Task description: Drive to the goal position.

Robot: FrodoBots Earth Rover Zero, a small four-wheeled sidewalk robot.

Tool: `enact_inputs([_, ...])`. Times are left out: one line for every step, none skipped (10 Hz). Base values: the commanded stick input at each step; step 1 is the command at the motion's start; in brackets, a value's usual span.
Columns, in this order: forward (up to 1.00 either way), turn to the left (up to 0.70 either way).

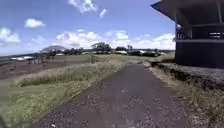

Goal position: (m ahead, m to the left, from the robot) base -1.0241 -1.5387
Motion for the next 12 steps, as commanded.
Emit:
enact_inputs([1.00,-0.11])
enact_inputs([1.00,-0.01])
enact_inputs([1.00,0.00])
enact_inputs([1.00,0.00])
enact_inputs([1.00,0.00])
enact_inputs([1.00,0.00])
enact_inputs([1.00,0.00])
enact_inputs([1.00,0.00])
enact_inputs([1.00,0.00])
enact_inputs([1.00,0.00])
enact_inputs([0.61,0.00])
enact_inputs([0.20,0.00])
